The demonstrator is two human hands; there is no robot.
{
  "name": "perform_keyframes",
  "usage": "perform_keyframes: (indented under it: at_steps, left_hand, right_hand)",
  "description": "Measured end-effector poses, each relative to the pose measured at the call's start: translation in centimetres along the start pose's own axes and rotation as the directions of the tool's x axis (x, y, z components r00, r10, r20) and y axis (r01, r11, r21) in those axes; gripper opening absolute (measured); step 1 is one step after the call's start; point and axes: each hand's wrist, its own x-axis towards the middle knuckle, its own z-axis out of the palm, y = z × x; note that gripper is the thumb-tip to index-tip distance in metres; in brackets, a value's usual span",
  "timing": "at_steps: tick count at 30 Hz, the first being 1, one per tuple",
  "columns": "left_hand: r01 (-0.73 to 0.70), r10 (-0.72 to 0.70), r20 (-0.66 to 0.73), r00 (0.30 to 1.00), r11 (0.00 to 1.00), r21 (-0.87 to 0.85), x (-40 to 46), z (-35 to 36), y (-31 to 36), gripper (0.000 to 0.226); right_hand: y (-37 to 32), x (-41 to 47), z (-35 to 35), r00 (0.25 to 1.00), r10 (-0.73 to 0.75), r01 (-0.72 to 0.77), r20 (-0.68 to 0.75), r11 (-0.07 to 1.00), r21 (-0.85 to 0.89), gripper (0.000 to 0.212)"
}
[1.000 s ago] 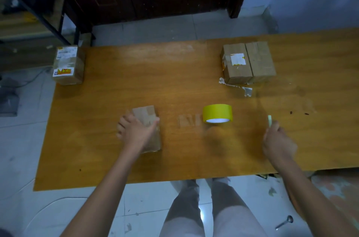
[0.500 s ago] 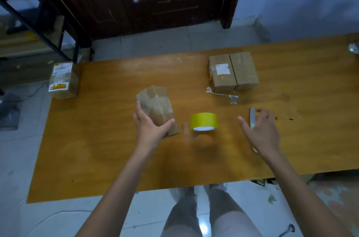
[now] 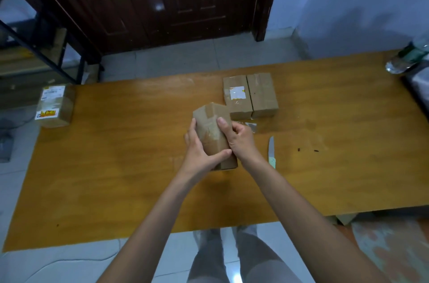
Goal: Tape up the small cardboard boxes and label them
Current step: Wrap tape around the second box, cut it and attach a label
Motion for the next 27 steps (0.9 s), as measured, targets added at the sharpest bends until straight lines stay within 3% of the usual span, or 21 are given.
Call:
perform_keyframes:
  at_steps: [6,10,12,13,15,16,20,27]
  left_hand:
    - [0.06,-0.045,-0.117,0.992,0.99,0.128,-0.2,2.6,1.1,0.124]
    - [0.032,-0.01,-0.083,0.997,0.965,0.262,-0.4,4.1,2.8,0.129]
    - [0.015,-0.006,-0.065,0.998,0.991,0.136,-0.2,4.1,3.4,0.115]
    - [0.028,-0.03,-0.096,0.995,0.999,-0.021,0.0,4.0,3.7,0.1]
    - [0.093,-0.156,-0.173,0.972,0.941,-0.325,0.8,4.2,4.1,0.061]
    - [0.136,-0.224,-0.205,0.953,0.919,-0.371,1.4,4.5,4.3,0.05]
    - [0.253,-0.299,-0.19,0.935,0.939,-0.234,2.7,6.3,4.4,0.054]
    - [0.088,-0.122,-0.26,0.958,0.987,-0.137,2.5,6.4,3.5,0.046]
  right_hand:
    - [0.6,-0.7,-3.0,1.0,0.011,-0.008,0.017,0.991,-0.132,0.051]
    - [0.3,-1.2,-3.7,0.99,0.058,-0.036,0.127,0.985,-0.171,0.09]
    - [0.0,-0.9,-4.5,0.994,0.055,-0.043,0.099,0.992,-0.12,0.085]
    - [-0.2,-0.6,-5.1,0.995,0.072,-0.066,0.073,0.995,-0.074,0.079]
    - [-0.5,-0.4,-5.8,0.993,0.099,-0.098,0.063,0.995,-0.018,0.068]
    - [-0.5,-0.3,-5.9,0.995,0.087,-0.085,0.058,0.996,-0.032,0.062]
    - [-0.8,0.0,-5.3,1.0,-0.011,0.009,-0.008,0.981,-0.194,0.044]
    - [-0.6,0.2,-6.3,0.986,-0.167,0.165,0.027,0.912,-0.376,0.041]
